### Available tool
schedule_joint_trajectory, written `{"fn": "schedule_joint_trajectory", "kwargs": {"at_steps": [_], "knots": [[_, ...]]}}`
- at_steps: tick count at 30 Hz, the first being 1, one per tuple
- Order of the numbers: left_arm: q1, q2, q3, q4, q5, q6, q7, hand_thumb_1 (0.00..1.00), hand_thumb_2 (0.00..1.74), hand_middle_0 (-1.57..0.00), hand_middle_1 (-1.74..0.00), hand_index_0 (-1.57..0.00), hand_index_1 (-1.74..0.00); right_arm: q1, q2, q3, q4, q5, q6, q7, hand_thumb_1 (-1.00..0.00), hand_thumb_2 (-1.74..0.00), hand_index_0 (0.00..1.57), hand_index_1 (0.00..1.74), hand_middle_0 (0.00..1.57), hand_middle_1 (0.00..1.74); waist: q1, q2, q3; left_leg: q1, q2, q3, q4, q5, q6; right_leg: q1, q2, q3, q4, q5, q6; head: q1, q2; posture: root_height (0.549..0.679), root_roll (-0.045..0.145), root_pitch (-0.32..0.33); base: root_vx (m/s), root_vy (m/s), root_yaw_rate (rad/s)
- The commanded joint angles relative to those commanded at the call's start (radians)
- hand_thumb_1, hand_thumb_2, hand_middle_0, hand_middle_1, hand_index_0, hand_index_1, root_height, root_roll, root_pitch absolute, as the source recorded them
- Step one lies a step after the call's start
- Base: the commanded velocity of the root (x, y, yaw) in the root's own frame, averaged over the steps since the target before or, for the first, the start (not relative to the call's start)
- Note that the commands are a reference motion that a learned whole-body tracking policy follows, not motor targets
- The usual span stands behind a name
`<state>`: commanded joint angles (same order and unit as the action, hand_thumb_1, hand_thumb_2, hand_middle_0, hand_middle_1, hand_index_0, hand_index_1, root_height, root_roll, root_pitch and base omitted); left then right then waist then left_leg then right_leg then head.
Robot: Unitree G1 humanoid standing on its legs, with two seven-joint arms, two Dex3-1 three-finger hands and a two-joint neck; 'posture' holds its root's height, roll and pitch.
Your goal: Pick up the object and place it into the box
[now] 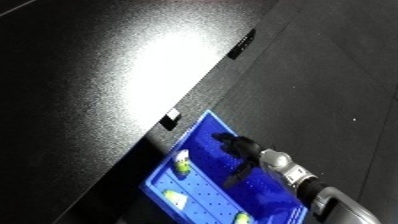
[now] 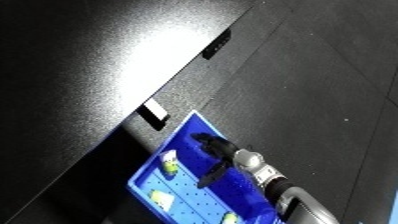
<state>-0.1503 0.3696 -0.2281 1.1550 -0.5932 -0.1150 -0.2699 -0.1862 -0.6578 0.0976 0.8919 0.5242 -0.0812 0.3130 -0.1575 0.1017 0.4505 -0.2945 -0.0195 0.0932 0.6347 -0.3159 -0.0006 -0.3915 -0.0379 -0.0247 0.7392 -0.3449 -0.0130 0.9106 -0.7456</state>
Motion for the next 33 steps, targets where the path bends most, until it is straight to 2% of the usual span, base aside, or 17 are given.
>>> {"fn": "schedule_joint_trajectory", "kwargs": {"at_steps": [4, 7, 12, 17, 23, 28, 33], "knots": [[-0.023, 0.003, -0.020, 0.004, 0.028, 0.005, 0.000, 0.00, 0.00, 0.00, 0.00, 0.00, 0.00, -0.069, 0.006, 0.055, 0.056, -0.026, 0.023, 0.031, 0.00, 0.00, 0.00, 0.00, 0.00, 0.00, 0.037, -0.009, -0.007, -0.004, -0.003, -0.019, 0.004, 0.001, -0.0011, 0.013, -0.0181, -0.016, 0.006, -0.003, -0.0002, -0.080, -0.018, 0.641, 0.079, -0.016, -0.006, -0.072, 0.228], [-0.036, 0.005, -0.032, 0.004, 0.042, 0.007, 0.002, 0.00, 0.00, 0.00, 0.00, 0.00, 0.00, -0.120, 0.014, 0.082, 0.083, -0.015, 0.050, 0.052, 0.00, 0.00, 0.00, 0.00, 0.00, 0.00, 0.061, -0.015, -0.007, -0.010, -0.005, -0.033, 0.009, 0.005, -0.0022, 0.018, -0.0290, -0.027, 0.008, -0.001, 0.0006, -0.160, -0.013, 0.642, 0.079, -0.023, -0.008, -0.063, 0.193], [-0.049, 0.009, -0.035, 0.012, 0.053, 0.014, 0.008, 0.00, 0.00, 0.00, 0.00, 0.00, 0.00, -0.173, 0.039, 0.108, 0.095, 0.010, 0.088, 0.054, 0.00, 0.00, 0.00, 0.00, 0.00, 0.00, 0.092, -0.026, -0.009, -0.029, -0.007, -0.051, 0.009, 0.019, -0.0036, 0.014, -0.0368, -0.043, 0.013, 0.000, 0.0014, -0.362, 0.031, 0.641, 0.075, -0.025, -0.018, -0.053, 0.112], [-0.060, 0.017, -0.027, 0.018, 0.057, 0.026, 0.015, 0.00, 0.00, 0.00, 0.00, 0.00, 0.00, -0.186, 0.076, 0.123, 0.090, 0.010, 0.110, 0.044, 0.00, 0.00, 0.00, 0.00, 0.00, 0.00, 0.112, -0.039, -0.008, -0.053, -0.002, -0.063, 0.019, 0.031, -0.0050, 0.004, -0.0440, -0.060, 0.026, 0.000, 0.0031, -0.564, 0.085, 0.639, 0.070, -0.024, -0.020, -0.049, 0.072], [-0.073, 0.031, -0.016, 0.005, 0.080, 0.047, 0.015, 0.00, 0.00, 0.00, 0.00, 0.00, 0.00, -0.180, 0.117, 0.130, 0.075, 0.013, 0.125, -0.002, 0.00, 0.00, 0.00, 0.00, 0.00, 0.00, 0.132, -0.048, 0.002, -0.072, 0.001, -0.073, 0.027, 0.052, -0.0060, -0.004, -0.0577, -0.082, 0.044, 0.003, 0.0089, -0.863, 0.181, 0.637, 0.065, -0.027, -0.017, -0.058, 0.158], [-0.092, 0.048, -0.022, -0.015, 0.089, 0.064, 0.009, 0.00, 0.00, 0.00, 0.00, 0.00, 0.00, -0.178, 0.145, 0.140, 0.065, 0.022, 0.130, -0.046, 0.00, 0.00, 0.00, 0.00, 0.00, 0.00, 0.149, -0.049, 0.015, -0.083, -0.001, -0.084, 0.017, 0.077, -0.0075, -0.011, -0.0699, -0.101, 0.053, 0.010, 0.0178, -1.010, 0.234, 0.636, 0.060, -0.027, -0.024, -0.052, 0.187], [-0.110, 0.066, -0.034, -0.039, 0.083, 0.078, 0.001, 0.00, 0.00, 0.00, 0.00, 0.00, 0.00, -0.178, 0.169, 0.156, 0.055, 0.028, 0.123, -0.088, 0.00, 0.00, 0.00, 0.00, 0.00, 0.00, 0.166, -0.049, 0.030, -0.098, 0.000, -0.096, 0.011, 0.097, -0.0096, -0.018, -0.0844, -0.122, 0.071, 0.010, 0.0249, -1.125, 0.269, 0.634, 0.056, -0.029, -0.024, -0.040, 0.180]]}}
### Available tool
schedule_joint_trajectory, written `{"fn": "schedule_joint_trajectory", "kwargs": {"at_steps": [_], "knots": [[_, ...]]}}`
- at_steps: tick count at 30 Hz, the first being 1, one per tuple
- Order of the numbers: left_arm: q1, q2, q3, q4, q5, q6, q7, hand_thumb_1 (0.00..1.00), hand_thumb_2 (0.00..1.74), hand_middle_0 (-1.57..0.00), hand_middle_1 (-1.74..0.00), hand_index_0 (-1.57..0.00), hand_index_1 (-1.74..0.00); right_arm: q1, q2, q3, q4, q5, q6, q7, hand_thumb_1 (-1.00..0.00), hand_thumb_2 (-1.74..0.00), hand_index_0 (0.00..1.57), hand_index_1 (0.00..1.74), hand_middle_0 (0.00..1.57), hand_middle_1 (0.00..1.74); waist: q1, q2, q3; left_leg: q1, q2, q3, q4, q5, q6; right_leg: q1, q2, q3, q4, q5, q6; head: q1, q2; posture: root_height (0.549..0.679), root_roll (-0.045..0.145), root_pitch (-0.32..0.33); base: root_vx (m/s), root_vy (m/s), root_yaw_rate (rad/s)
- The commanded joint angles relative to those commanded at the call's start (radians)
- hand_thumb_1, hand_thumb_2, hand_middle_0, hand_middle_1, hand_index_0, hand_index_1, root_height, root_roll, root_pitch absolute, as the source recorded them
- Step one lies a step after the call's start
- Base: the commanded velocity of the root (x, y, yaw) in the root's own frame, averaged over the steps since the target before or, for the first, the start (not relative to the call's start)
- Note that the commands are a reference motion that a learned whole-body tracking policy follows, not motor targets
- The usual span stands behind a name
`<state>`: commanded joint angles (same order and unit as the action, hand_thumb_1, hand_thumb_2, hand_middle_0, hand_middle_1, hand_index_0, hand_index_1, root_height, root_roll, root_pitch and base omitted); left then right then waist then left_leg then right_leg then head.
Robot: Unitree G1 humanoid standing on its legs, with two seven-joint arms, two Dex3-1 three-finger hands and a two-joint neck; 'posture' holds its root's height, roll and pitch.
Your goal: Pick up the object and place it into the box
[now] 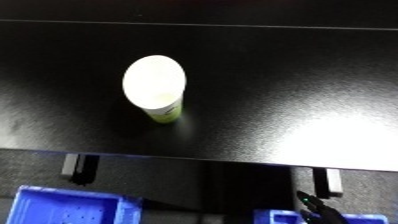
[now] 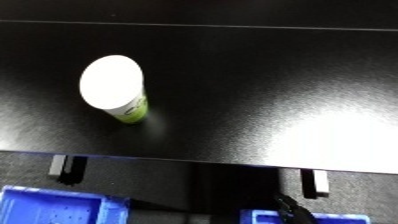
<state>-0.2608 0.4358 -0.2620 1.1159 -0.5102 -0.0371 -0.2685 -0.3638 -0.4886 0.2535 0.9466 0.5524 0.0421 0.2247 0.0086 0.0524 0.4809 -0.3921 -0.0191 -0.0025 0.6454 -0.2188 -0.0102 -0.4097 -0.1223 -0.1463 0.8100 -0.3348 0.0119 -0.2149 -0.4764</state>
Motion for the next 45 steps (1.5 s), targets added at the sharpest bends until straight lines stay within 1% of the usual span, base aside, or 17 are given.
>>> {"fn": "schedule_joint_trajectory", "kwargs": {"at_steps": [3, 6, 10, 15, 18, 19, 23, 27, 31, 34, 35, 38, 40, 41, 42, 43, 45], "knots": [[-0.006, 0.008, -0.001, -0.007, -0.008, 0.000, -0.005, 0.00, 0.00, 0.00, 0.00, 0.00, 0.00, 0.002, 0.010, 0.010, -0.006, 0.012, -0.006, -0.018, 0.00, 0.00, 0.00, 0.00, 0.00, 0.00, 0.008, -0.003, 0.007, -0.004, 0.002, -0.005, 0.003, 0.003, 0.0008, -0.001, -0.0068, -0.009, 0.009, -0.002, 0.0036, -0.052, 0.015, 0.633, 0.054, -0.031, -0.007, -0.040, 0.129], [-0.008, 0.013, 0.002, -0.014, -0.022, -0.004, -0.009, 0.00, 0.00, 0.00, 0.00, 0.00, 0.00, 0.005, 0.022, 0.022, -0.014, 0.023, -0.008, -0.033, 0.00, 0.00, 0.00, 0.00, 0.00, 0.00, 0.016, -0.009, 0.015, -0.010, 0.004, -0.009, 0.014, 0.001, 0.0027, -0.002, -0.0118, -0.018, 0.019, -0.004, 0.0062, -0.085, 0.006, 0.632, 0.052, -0.033, -0.004, -0.033, 0.084], [-0.008, 0.017, 0.009, -0.036, -0.051, -0.016, -0.008, 0.00, 0.00, 0.00, 0.00, 0.00, 0.00, 0.003, 0.032, 0.037, -0.013, 0.034, -0.010, -0.042, 0.00, 0.00, 0.00, 0.00, 0.00, 0.00, 0.027, -0.018, 0.021, -0.013, 0.006, -0.015, 0.020, -0.002, 0.0038, 0.005, -0.0146, -0.026, 0.016, -0.004, 0.0084, -0.116, -0.087, 0.633, 0.049, -0.032, -0.009, -0.013, 0.030], [-0.008, 0.021, 0.005, -0.078, -0.061, -0.025, 0.006, 0.00, 0.00, 0.00, 0.00, 0.00, 0.00, 0.010, 0.047, 0.045, 0.003, 0.048, -0.027, -0.048, 0.00, 0.00, 0.00, 0.00, 0.00, 0.00, 0.040, -0.024, 0.032, -0.009, 0.008, -0.025, 0.020, -0.003, 0.0062, 0.015, -0.0199, -0.034, 0.018, -0.005, 0.0130, -0.123, -0.150, 0.632, 0.044, -0.040, 0.012, -0.011, 0.051], [-0.014, 0.024, 0.002, -0.096, -0.064, -0.027, 0.015, 0.00, 0.00, 0.00, 0.00, 0.00, 0.00, 0.008, 0.052, 0.048, 0.029, 0.059, -0.041, -0.046, 0.00, 0.00, 0.00, 0.00, 0.00, 0.00, 0.048, -0.027, 0.036, -0.006, 0.007, -0.029, 0.017, -0.003, 0.0092, 0.018, -0.0215, -0.038, 0.015, -0.003, 0.0161, -0.133, -0.219, 0.633, 0.042, -0.041, 0.001, -0.010, 0.057], [-0.018, 0.025, 0.001, -0.100, -0.064, -0.028, 0.018, 0.00, 0.00, 0.00, 0.00, 0.00, 0.00, 0.005, 0.054, 0.049, 0.040, 0.064, -0.045, -0.045, 0.00, 0.00, 0.00, 0.00, 0.00, 0.00, 0.051, -0.029, 0.037, -0.005, 0.007, -0.030, 0.015, -0.004, 0.0096, 0.020, -0.0216, -0.041, 0.012, -0.002, 0.0172, -0.138, -0.255, 0.633, 0.041, -0.040, -0.020, -0.023, 0.049], [-0.036, 0.026, -0.005, -0.103, -0.061, -0.040, 0.019, 0.00, 0.00, 0.00, 0.00, 0.00, 0.00, -0.005, 0.060, 0.050, 0.079, 0.079, -0.061, -0.035, 0.00, 0.00, 0.00, 0.00, 0.00, 0.00, 0.060, -0.035, 0.038, 0.001, 0.010, -0.034, 0.003, -0.002, 0.0086, 0.035, -0.0234, -0.052, -0.003, -0.001, 0.0192, -0.141, -0.357, 0.635, 0.038, -0.040, -0.016, -0.030, 0.050], [-0.052, 0.025, -0.010, -0.099, -0.051, -0.055, 0.009, 0.00, 0.00, 0.00, 0.00, 0.00, 0.00, -0.002, 0.067, 0.045, 0.116, 0.081, -0.081, -0.021, 0.00, 0.00, 0.00, 0.00, 0.00, 0.00, 0.063, -0.037, 0.039, 0.015, 0.016, -0.035, -0.007, -0.002, 0.0070, 0.053, -0.0305, -0.061, -0.006, -0.005, 0.0204, -0.144, -0.404, 0.635, 0.037, -0.050, 0.022, -0.013, 0.048], [-0.061, 0.028, -0.015, -0.106, -0.044, -0.065, -0.010, 0.00, 0.00, 0.00, 0.00, 0.00, 0.00, 0.003, 0.067, 0.041, 0.142, 0.083, -0.092, -0.008, 0.00, 0.00, 0.00, 0.00, 0.00, 0.00, 0.065, -0.038, 0.038, 0.029, 0.019, -0.035, -0.009, -0.006, 0.0061, 0.067, -0.0355, -0.064, -0.008, -0.009, 0.0214, -0.145, -0.407, 0.636, 0.038, -0.059, 0.041, 0.003, 0.028], [-0.059, 0.038, -0.021, -0.134, -0.033, -0.061, -0.039, 0.00, 0.00, 0.00, 0.00, 0.00, 0.00, 0.011, 0.061, 0.037, 0.145, 0.083, -0.094, -0.001, 0.00, 0.00, 0.00, 0.00, 0.00, 0.00, 0.066, -0.036, 0.037, 0.034, 0.019, -0.035, -0.010, -0.009, 0.0058, 0.075, -0.0361, -0.064, -0.012, -0.010, 0.0217, -0.143, -0.377, 0.636, 0.039, -0.062, 0.031, 0.005, 0.017], [-0.056, 0.043, -0.025, -0.151, -0.028, -0.056, -0.055, 0.00, 0.00, 0.00, 0.00, 0.00, 0.00, 0.015, 0.057, 0.034, 0.141, 0.083, -0.092, -0.002, 0.00, 0.00, 0.00, 0.00, 0.00, 0.00, 0.067, -0.034, 0.037, 0.035, 0.018, -0.035, -0.008, -0.011, 0.0059, 0.077, -0.0359, -0.064, -0.013, -0.010, 0.0219, -0.141, -0.355, 0.636, 0.039, -0.062, 0.021, 0.011, 0.019], [-0.044, 0.066, -0.044, -0.236, -0.033, -0.008, -0.140, 0.00, 0.00, 0.00, 0.00, 0.00, 0.00, 0.032, 0.045, 0.026, 0.122, 0.086, -0.085, -0.008, 0.00, 0.00, 0.00, 0.00, 0.00, 0.00, 0.069, -0.027, 0.038, 0.034, 0.013, -0.037, -0.001, -0.018, 0.0076, 0.077, -0.0361, -0.061, -0.013, -0.009, 0.0241, -0.129, -0.318, 0.637, 0.040, -0.062, 0.011, 0.018, 0.016], [-0.033, 0.093, -0.062, -0.322, -0.052, 0.047, -0.221, 0.00, 0.00, 0.00, 0.00, 0.00, 0.00, 0.047, 0.037, 0.021, 0.104, 0.089, -0.081, -0.014, 0.00, 0.00, 0.00, 0.00, 0.00, 0.00, 0.071, -0.021, 0.039, 0.031, 0.009, -0.038, 0.005, -0.024, 0.0098, 0.074, -0.0368, -0.059, -0.013, -0.007, 0.0266, -0.119, -0.295, 0.637, 0.041, -0.060, 0.000, 0.024, 0.011], [-0.033, 0.093, -0.062, -0.322, -0.052, 0.047, -0.221, 0.00, 0.00, 0.00, 0.00, 0.00, 0.00, 0.047, 0.037, 0.021, 0.104, 0.089, -0.081, -0.014, 0.00, 0.00, 0.00, 0.00, 0.00, 0.00, 0.071, -0.021, 0.039, 0.031, 0.009, -0.038, 0.005, -0.024, 0.0098, 0.074, -0.0368, -0.059, -0.013, -0.007, 0.0266, -0.119, -0.295, 0.637, 0.041, -0.060, -0.001, 0.023, 0.010], [-0.027, 0.113, -0.074, -0.376, -0.068, 0.083, -0.269, 0.00, 0.00, 0.00, 0.00, 0.00, 0.00, 0.055, 0.033, 0.018, 0.095, 0.090, -0.081, -0.017, 0.00, 0.00, 0.00, 0.00, 0.00, 0.00, 0.071, -0.018, 0.039, 0.029, 0.007, -0.039, 0.008, -0.026, 0.0108, 0.073, -0.0373, -0.058, -0.012, -0.006, 0.0281, -0.110, -0.279, 0.637, 0.041, -0.059, -0.001, 0.024, 0.007], [-0.018, 0.164, -0.099, -0.510, -0.108, 0.170, -0.367, 0.00, 0.00, 0.00, 0.00, 0.00, 0.00, 0.075, 0.023, 0.014, 0.076, 0.096, -0.081, -0.022, 0.00, 0.00, 0.00, 0.00, 0.00, 0.00, 0.074, -0.011, 0.039, 0.025, 0.003, -0.041, 0.012, -0.030, 0.0128, 0.071, -0.0389, -0.057, -0.013, -0.004, 0.0312, -0.094, -0.257, 0.637, 0.041, -0.056, 0.001, 0.024, 0.023], [-0.017, 0.222, -0.126, -0.650, -0.160, 0.261, -0.454, 0.00, 0.00, 0.00, 0.00, 0.00, 0.00, 0.092, 0.012, 0.012, 0.064, 0.106, -0.084, -0.024, 0.00, 0.00, 0.00, 0.00, 0.00, 0.00, 0.076, -0.003, 0.039, 0.022, -0.002, -0.044, 0.015, -0.034, 0.0147, 0.071, -0.0416, -0.057, -0.013, -0.001, 0.0347, -0.076, -0.239, 0.638, 0.041, -0.054, 0.005, 0.018, 0.035]]}}
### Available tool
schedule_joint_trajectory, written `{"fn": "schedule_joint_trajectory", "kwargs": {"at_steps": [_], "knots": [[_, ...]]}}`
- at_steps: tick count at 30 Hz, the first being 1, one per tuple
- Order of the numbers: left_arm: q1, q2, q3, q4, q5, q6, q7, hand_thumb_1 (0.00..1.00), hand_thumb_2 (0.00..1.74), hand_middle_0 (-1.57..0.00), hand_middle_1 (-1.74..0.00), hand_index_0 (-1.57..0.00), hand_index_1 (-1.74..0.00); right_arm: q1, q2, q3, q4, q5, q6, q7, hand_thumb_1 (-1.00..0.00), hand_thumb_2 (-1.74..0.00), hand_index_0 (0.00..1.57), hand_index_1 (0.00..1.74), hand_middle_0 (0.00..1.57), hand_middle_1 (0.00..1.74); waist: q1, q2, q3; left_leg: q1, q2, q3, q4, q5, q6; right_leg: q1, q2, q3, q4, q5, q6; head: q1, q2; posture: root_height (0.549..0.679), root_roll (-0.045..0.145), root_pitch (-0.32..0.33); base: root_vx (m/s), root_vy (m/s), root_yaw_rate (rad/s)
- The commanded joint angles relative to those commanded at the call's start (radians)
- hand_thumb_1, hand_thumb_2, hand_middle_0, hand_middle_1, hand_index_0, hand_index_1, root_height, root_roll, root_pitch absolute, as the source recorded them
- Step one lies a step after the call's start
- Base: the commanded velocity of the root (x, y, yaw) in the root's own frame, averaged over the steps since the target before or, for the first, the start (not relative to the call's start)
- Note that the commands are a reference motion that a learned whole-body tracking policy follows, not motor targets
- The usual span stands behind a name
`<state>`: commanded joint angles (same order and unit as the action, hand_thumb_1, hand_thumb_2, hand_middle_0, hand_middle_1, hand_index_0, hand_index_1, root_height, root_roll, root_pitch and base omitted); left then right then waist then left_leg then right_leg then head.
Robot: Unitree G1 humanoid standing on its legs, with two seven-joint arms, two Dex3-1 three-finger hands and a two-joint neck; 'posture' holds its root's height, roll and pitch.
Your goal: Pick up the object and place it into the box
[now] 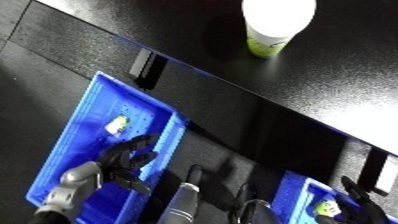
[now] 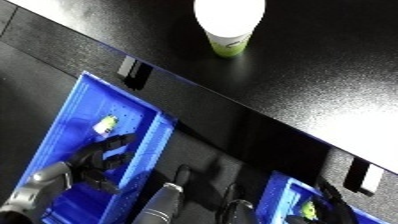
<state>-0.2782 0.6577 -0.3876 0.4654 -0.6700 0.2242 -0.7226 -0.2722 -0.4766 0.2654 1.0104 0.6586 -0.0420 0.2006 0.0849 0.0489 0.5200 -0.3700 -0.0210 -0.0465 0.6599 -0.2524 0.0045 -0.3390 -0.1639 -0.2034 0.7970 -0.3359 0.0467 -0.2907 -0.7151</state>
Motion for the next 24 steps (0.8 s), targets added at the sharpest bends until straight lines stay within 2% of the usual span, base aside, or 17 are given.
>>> {"fn": "schedule_joint_trajectory", "kwargs": {"at_steps": [3, 4, 5, 8, 12, 14, 15, 17, 24], "knots": [[-0.017, 0.068, -0.032, -0.172, -0.079, 0.103, -0.066, 0.00, 0.00, 0.00, 0.00, 0.00, 0.00, 0.012, -0.011, 0.002, 0.002, 0.019, -0.006, 0.000, 0.00, 0.00, 0.00, 0.00, 0.00, 0.00, 0.004, 0.009, 0.000, -0.003, -0.007, -0.004, 0.006, -0.005, 0.0027, 0.001, -0.0061, -0.003, 0.002, 0.003, 0.0043, 0.032, 0.018, 0.638, 0.042, -0.054, 0.014, 0.005, 0.065], [-0.017, 0.068, -0.032, -0.172, -0.079, 0.103, -0.066, 0.00, 0.00, 0.00, 0.00, 0.00, 0.00, 0.012, -0.011, 0.002, 0.002, 0.019, -0.006, 0.000, 0.00, 0.00, 0.00, 0.00, 0.00, 0.00, 0.004, 0.009, 0.000, -0.003, -0.007, -0.004, 0.006, -0.005, 0.0027, 0.001, -0.0061, -0.003, 0.002, 0.003, 0.0043, 0.032, 0.018, 0.638, 0.042, -0.054, 0.018, -0.002, 0.082], [-0.029, 0.106, -0.044, -0.280, -0.127, 0.154, -0.085, 0.00, 0.00, 0.00, 0.00, 0.00, 0.00, 0.014, -0.015, 0.002, 0.013, 0.032, -0.010, 0.003, 0.00, 0.00, 0.00, 0.00, 0.00, 0.00, 0.009, 0.013, 0.000, -0.006, -0.011, -0.006, 0.012, -0.008, 0.0039, 0.001, -0.0109, -0.006, 0.005, 0.005, 0.0064, 0.052, 0.031, 0.638, 0.041, -0.055, 0.021, -0.013, 0.095], [-0.049, 0.153, -0.050, -0.417, -0.194, 0.197, -0.118, 0.00, 0.00, 0.00, 0.00, 0.00, 0.00, 0.013, -0.020, 0.003, 0.025, 0.053, -0.012, 0.006, 0.00, 0.00, 0.00, 0.00, 0.00, 0.00, 0.016, 0.016, 0.000, -0.009, -0.017, -0.010, 0.018, -0.013, 0.0040, 0.000, -0.0167, -0.013, 0.008, 0.008, 0.0089, 0.083, 0.048, 0.638, 0.041, -0.054, 0.019, -0.026, 0.096], [-0.066, 0.164, -0.030, -0.549, -0.334, 0.210, -0.150, 0.00, 0.00, 0.00, 0.00, 0.00, 0.00, 0.017, -0.018, 0.008, 0.029, 0.075, -0.014, 0.004, 0.00, 0.00, 0.00, 0.00, 0.00, 0.00, 0.024, 0.015, 0.000, -0.009, -0.024, -0.017, 0.019, -0.016, 0.0031, 0.001, -0.0195, -0.018, 0.008, 0.009, 0.0090, 0.109, 0.058, 0.638, 0.039, -0.053, 0.023, -0.034, 0.070], [-0.068, 0.155, -0.021, -0.579, -0.379, 0.207, -0.155, 0.00, 0.00, 0.00, 0.00, 0.00, 0.00, 0.019, -0.014, 0.008, 0.032, 0.078, -0.018, 0.005, 0.00, 0.00, 0.00, 0.00, 0.00, 0.00, 0.026, 0.014, 0.000, -0.009, -0.025, -0.019, 0.019, -0.017, 0.0030, 0.001, -0.0197, -0.019, 0.008, 0.009, 0.0085, 0.115, 0.058, 0.638, 0.039, -0.053, 0.031, -0.037, 0.060], [-0.073, 0.131, -0.005, -0.628, -0.466, 0.193, -0.157, 0.00, 0.00, 0.00, 0.00, 0.00, 0.00, 0.023, -0.004, 0.009, 0.042, 0.084, -0.027, 0.006, 0.00, 0.00, 0.00, 0.00, 0.00, 0.00, 0.030, 0.010, 0.000, -0.008, -0.028, -0.023, 0.019, -0.019, 0.0031, 0.002, -0.0194, -0.021, 0.008, 0.008, 0.0071, 0.123, 0.055, 0.638, 0.038, -0.053, 0.035, -0.040, 0.047], [-0.077, 0.096, 0.015, -0.666, -0.549, 0.176, -0.136, 0.00, 0.00, 0.00, 0.00, 0.00, 0.00, 0.025, 0.011, 0.007, 0.055, 0.086, -0.037, 0.009, 0.00, 0.00, 0.00, 0.00, 0.00, 0.00, 0.035, 0.004, 0.000, -0.006, -0.030, -0.028, 0.017, -0.021, 0.0032, 0.003, -0.0186, -0.023, 0.010, 0.006, 0.0058, 0.133, 0.055, 0.638, 0.037, -0.053, 0.037, -0.045, 0.037], [-0.085, -0.091, 0.129, -0.697, -0.841, 0.097, -0.013, 0.00, 0.00, 0.00, 0.00, 0.00, 0.00, 0.030, 0.070, -0.007, 0.096, 0.086, -0.065, 0.025, 0.00, 0.00, 0.00, 0.00, 0.00, 0.00, 0.049, -0.022, -0.003, 0.009, -0.033, -0.038, 0.006, -0.022, 0.0040, 0.006, -0.0136, -0.027, 0.019, -0.004, -0.0048, 0.133, 0.052, 0.636, 0.033, -0.057, 0.040, -0.036, -0.003]]}}
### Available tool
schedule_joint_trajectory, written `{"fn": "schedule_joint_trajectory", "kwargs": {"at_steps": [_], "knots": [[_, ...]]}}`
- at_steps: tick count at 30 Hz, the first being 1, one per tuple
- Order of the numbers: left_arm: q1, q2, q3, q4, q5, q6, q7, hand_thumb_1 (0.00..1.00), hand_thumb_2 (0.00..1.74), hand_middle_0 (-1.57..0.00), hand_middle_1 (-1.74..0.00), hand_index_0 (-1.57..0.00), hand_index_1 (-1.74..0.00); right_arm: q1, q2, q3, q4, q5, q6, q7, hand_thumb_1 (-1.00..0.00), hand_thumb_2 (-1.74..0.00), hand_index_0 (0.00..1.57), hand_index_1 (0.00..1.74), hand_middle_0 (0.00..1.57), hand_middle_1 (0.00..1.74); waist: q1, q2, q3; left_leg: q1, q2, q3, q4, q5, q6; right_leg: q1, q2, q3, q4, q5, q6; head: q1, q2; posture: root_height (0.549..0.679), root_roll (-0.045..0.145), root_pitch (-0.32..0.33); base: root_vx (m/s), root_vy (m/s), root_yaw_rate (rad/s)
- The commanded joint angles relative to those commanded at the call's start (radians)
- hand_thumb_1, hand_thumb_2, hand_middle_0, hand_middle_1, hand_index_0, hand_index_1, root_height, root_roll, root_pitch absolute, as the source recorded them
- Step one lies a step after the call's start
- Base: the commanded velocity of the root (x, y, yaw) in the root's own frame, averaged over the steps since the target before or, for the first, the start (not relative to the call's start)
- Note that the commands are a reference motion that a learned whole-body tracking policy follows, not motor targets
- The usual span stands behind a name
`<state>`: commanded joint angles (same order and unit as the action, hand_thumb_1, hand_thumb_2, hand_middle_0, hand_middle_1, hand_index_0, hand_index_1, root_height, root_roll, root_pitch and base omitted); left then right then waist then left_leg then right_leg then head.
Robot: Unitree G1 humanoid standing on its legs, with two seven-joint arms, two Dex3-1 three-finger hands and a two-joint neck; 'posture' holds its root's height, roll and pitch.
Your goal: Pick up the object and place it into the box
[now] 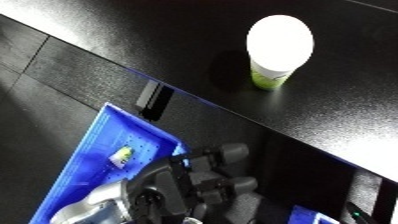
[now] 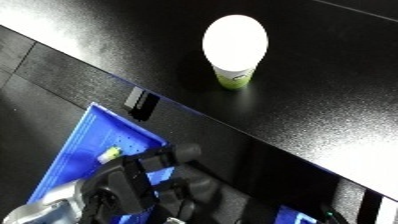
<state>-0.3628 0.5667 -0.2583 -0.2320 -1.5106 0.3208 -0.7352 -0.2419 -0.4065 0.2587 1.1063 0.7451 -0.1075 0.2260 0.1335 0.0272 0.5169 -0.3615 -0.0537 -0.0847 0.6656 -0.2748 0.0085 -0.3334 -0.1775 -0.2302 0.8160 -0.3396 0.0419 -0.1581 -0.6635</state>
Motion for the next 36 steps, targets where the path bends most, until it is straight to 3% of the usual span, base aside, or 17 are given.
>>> {"fn": "schedule_joint_trajectory", "kwargs": {"at_steps": [4, 10, 13, 18, 25, 36], "knots": [[-0.010, -0.079, 0.071, 0.004, -0.032, -0.095, 0.109, 0.00, 0.00, 0.00, 0.00, 0.00, 0.00, 0.009, 0.026, -0.010, 0.002, 0.012, -0.002, 0.015, 0.00, 0.00, 0.00, 0.00, 0.00, 0.00, 0.003, -0.014, -0.005, 0.006, 0.004, -0.001, -0.008, 0.002, -0.0016, 0.000, 0.0042, 0.001, 0.002, -0.003, -0.0036, -0.011, -0.001, 0.636, 0.031, -0.057, 0.039, -0.019, -0.059], [-0.011, -0.125, 0.197, 0.019, 0.231, -0.438, 0.361, 0.00, 0.00, 0.00, 0.00, 0.00, 0.00, 0.042, 0.049, -0.034, -0.024, 0.017, 0.013, 0.008, 0.00, 0.00, 0.00, 0.00, 0.00, 0.00, 0.003, -0.028, -0.014, 0.014, 0.007, -0.001, -0.014, 0.003, -0.0029, 0.000, 0.0081, 0.004, 0.006, -0.007, -0.0056, 0.006, 0.009, 0.635, 0.029, -0.059, 0.040, -0.004, -0.056], [-0.006, -0.137, 0.255, 0.043, 0.347, -0.512, 0.457, 0.00, 0.00, 0.00, 0.00, 0.00, 0.00, 0.057, 0.058, -0.043, -0.021, 0.012, 0.013, 0.015, 0.00, 0.00, 0.00, 0.00, 0.00, 0.00, 0.003, -0.035, -0.017, 0.017, 0.006, -0.001, -0.016, 0.003, -0.0020, -0.001, 0.0094, 0.006, 0.010, -0.009, -0.0067, 0.017, 0.024, 0.634, 0.028, -0.060, 0.033, -0.006, -0.029], [-0.021, -0.131, 0.272, 0.043, 0.536, -0.535, 0.559, 0.00, 0.00, 0.00, 0.00, 0.00, 0.00, 0.060, 0.064, -0.041, -0.019, 0.016, 0.010, 0.022, 0.00, 0.00, 0.00, 0.00, 0.00, 0.00, -0.007, -0.039, -0.018, 0.013, 0.008, 0.007, -0.015, 0.002, -0.0018, -0.010, 0.0120, 0.008, 0.016, -0.010, -0.0057, 0.030, 0.056, 0.634, 0.026, -0.057, -0.001, -0.005, -0.061], [-0.082, -0.113, 0.211, 0.053, 0.772, -0.498, 0.738, 0.00, 0.00, 0.00, 0.00, 0.00, 0.00, 0.056, 0.056, -0.025, -0.015, 0.017, 0.013, 0.028, 0.00, 0.00, 0.00, 0.00, 0.00, 0.00, -0.034, -0.033, -0.017, 0.012, 0.015, 0.024, -0.014, 0.004, -0.0003, -0.021, 0.0167, 0.024, 0.022, -0.006, -0.0015, 0.024, 0.114, 0.634, 0.023, -0.059, -0.003, 0.023, -0.088], [-0.252, -0.076, 0.087, 0.199, 0.858, -0.383, 0.850, 0.00, 0.00, 0.00, 0.00, 0.00, 0.00, 0.003, 0.036, 0.005, 0.021, 0.005, 0.040, 0.050, 0.00, 0.00, 0.00, 0.00, 0.00, 0.00, -0.083, -0.031, -0.020, 0.004, 0.035, 0.056, -0.003, 0.006, 0.0001, -0.050, 0.0317, 0.057, 0.028, 0.006, 0.0054, -0.025, 0.165, 0.634, 0.018, -0.058, -0.014, 0.022, -0.090]]}}
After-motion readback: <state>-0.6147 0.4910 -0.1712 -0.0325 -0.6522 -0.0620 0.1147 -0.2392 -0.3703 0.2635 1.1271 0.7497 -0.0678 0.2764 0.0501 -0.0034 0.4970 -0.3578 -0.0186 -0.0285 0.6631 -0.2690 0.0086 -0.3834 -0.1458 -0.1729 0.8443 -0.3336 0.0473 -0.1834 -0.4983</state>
